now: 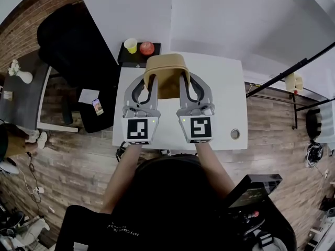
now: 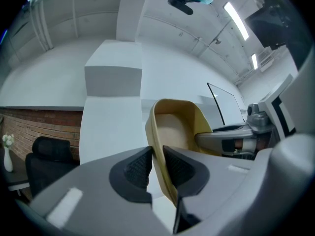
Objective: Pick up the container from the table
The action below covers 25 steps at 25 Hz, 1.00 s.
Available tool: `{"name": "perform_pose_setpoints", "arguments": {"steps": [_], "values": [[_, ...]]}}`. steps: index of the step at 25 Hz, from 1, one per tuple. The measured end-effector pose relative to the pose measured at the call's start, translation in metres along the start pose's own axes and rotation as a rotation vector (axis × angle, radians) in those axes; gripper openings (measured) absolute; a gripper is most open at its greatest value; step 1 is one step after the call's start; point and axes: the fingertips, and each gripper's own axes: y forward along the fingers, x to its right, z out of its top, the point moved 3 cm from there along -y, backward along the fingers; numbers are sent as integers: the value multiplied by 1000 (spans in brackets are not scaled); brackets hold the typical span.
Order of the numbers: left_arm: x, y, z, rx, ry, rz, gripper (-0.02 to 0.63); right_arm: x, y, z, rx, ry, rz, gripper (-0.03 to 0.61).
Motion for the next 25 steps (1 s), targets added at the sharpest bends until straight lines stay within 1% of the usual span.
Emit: {"name": "perform_pose_setpoints", "arguments": {"steps": [8, 12, 18, 22, 25], "values": [[-1, 0, -3, -6, 5, -5, 63, -1, 1, -3, -10, -15, -2, 34], [1, 0, -7, -23, -7, -8, 63, 0, -2, -4, -23, 5, -11, 34], [4, 7, -8, -22, -4, -21, 63, 8, 0, -4, 4, 13, -24, 35], [10, 7, -13, -43, -4, -28, 63, 11, -5, -7, -11, 16, -35, 34], [11, 8, -10, -33, -1, -40, 63, 13, -6, -6, -3, 14, -47, 35]]}}
